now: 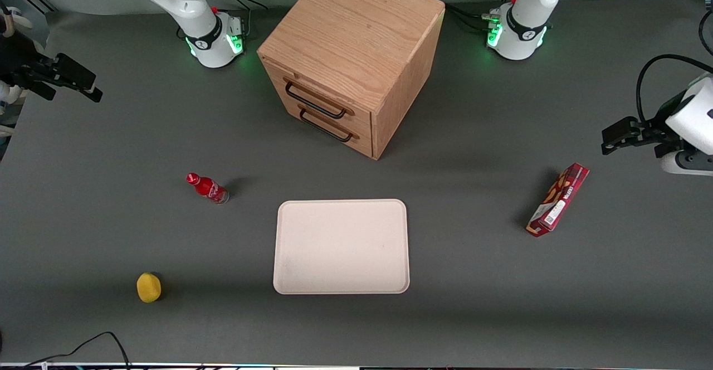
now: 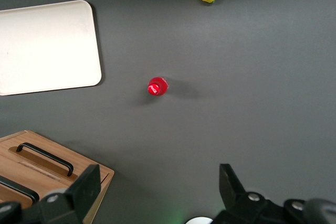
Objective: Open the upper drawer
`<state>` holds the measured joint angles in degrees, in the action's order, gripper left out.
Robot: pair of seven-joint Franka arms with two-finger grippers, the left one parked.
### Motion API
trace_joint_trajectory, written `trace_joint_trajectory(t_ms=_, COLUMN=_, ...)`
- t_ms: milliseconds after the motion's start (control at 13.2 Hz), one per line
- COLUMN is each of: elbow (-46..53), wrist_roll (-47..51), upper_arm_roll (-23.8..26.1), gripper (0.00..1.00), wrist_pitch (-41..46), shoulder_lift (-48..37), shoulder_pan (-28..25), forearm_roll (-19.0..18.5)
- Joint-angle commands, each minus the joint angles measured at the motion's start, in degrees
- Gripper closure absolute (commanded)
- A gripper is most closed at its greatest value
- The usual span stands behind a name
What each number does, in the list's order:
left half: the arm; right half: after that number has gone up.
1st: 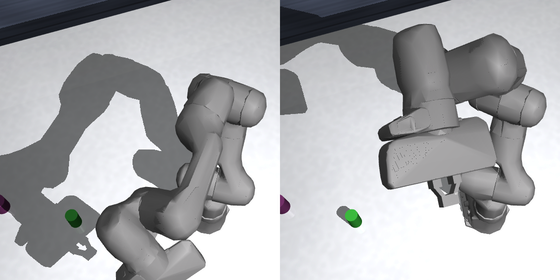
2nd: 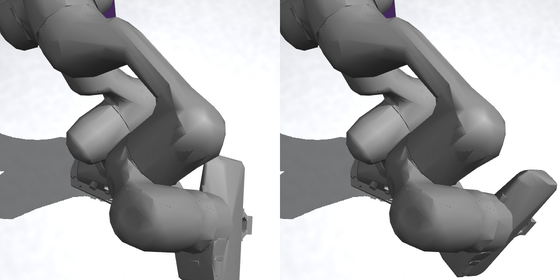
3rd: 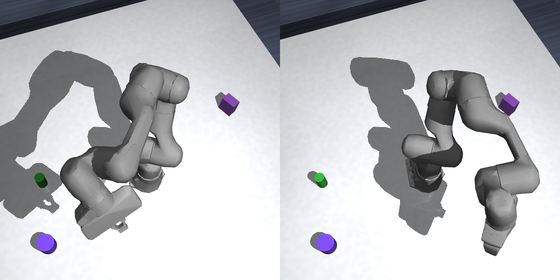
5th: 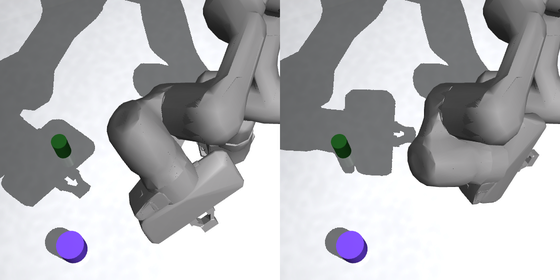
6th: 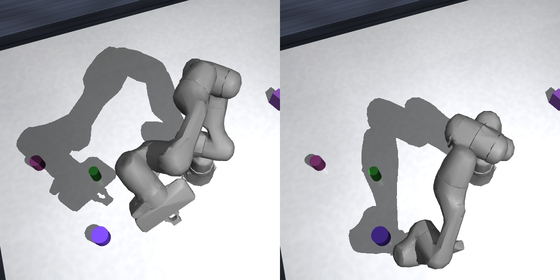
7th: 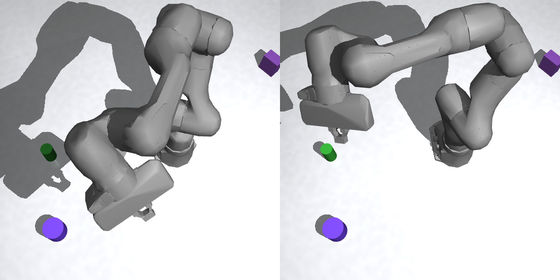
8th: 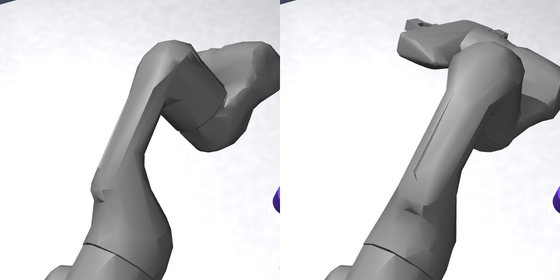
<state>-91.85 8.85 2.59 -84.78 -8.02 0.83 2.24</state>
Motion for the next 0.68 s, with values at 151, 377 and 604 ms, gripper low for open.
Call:
trace_joint_trajectory(t_ms=151, elbow=3.0, wrist_roll=0.7, upper_arm_roll=-0.6, gripper=0.00, wrist_pitch=2.7, shoulder_lift=0.9, shoulder_pan=0.2, forearm_roll=1.0)
trace_joint_trajectory(t_ms=377, elbow=4.7, wrist_roll=-0.5, upper_arm_roll=-0.9, gripper=0.00, wrist_pitch=2.4, shoulder_lift=1.1, shoulder_pan=0.4, forearm_roll=0.8)
trace_joint_trajectory(t_ms=604, elbow=6.9, wrist_roll=-6.2, upper_arm_roll=-0.2, gripper=0.00, wrist_pitch=3.0, shoulder_lift=1.0, shoulder_pan=-0.1, forearm_roll=0.7)
